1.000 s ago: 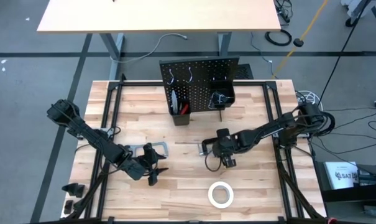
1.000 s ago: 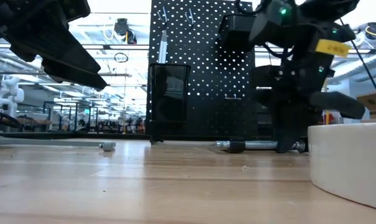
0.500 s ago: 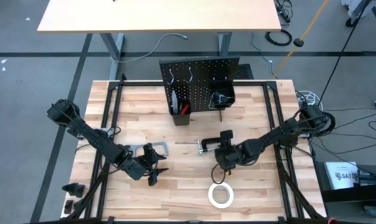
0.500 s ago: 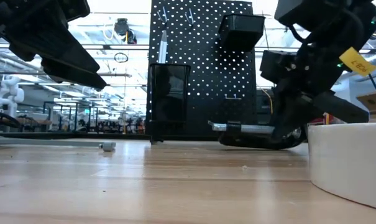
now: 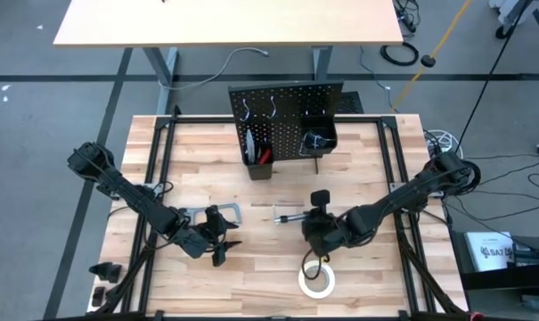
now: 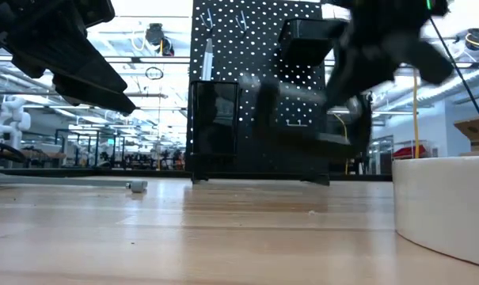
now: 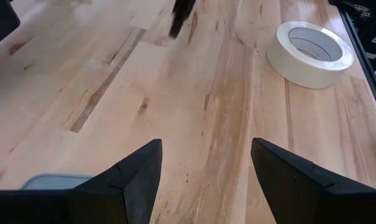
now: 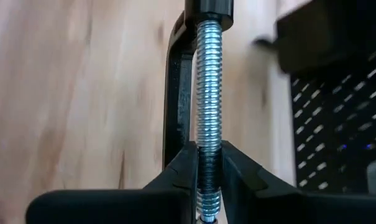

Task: Hang tools onto peg board
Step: Hang the clamp on the pegboard

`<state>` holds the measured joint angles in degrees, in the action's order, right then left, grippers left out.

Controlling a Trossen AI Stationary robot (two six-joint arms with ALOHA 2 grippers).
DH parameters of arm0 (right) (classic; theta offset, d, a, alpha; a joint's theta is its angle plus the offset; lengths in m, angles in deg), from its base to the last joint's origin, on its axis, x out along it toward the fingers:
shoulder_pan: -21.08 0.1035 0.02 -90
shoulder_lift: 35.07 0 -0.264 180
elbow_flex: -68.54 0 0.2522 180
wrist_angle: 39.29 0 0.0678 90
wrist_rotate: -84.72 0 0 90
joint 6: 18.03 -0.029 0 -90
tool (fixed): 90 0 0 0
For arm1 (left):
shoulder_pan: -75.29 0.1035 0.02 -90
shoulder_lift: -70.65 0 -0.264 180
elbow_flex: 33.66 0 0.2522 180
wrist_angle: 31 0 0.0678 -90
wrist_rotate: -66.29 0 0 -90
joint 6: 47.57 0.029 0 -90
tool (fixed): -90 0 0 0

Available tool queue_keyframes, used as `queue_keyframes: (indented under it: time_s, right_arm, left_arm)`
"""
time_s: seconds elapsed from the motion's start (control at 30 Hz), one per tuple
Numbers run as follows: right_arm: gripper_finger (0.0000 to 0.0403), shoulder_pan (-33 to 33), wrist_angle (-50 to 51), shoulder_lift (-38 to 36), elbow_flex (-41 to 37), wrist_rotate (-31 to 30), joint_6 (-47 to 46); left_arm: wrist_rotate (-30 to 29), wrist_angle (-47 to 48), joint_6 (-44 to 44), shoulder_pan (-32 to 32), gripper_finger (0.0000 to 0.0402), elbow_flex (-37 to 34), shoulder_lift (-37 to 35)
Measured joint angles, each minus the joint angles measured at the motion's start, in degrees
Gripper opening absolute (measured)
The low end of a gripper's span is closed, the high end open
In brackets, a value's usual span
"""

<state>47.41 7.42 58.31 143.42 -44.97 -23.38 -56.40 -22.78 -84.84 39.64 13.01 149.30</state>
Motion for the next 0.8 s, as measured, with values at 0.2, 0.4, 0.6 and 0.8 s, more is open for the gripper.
queue_keyframes:
  time_s: [0.2, 0.4, 0.6, 0.8]
  right_arm:
    - [0.0033, 1.5, 2.7, -0.1, 11.0, -1.2, 0.2]
    - [0.0033, 3.4, 1.5, -0.1, 18.1, 0.6, 0.2]
    - [0.0033, 4.3, -3.3, -0.2, 18.9, 11.4, 0.0]
    - [0.0033, 5.0, -4.4, -0.2, 18.9, 14.6, -0.9]
  left_arm:
    - [0.4, -1.6, 0.5, -0.2, 0.0251, 0.0, 0.0]
    - [0.9, -14.6, 12.5, -1.6, 0.0251, 0.0, 0.0]
    - [1.4, -28.7, 24.3, -2.9, 0.0251, 0.0, 0.0]
    - [2.0, -30.2, 25.8, -2.5, 0.0251, 0.0, 0.0]
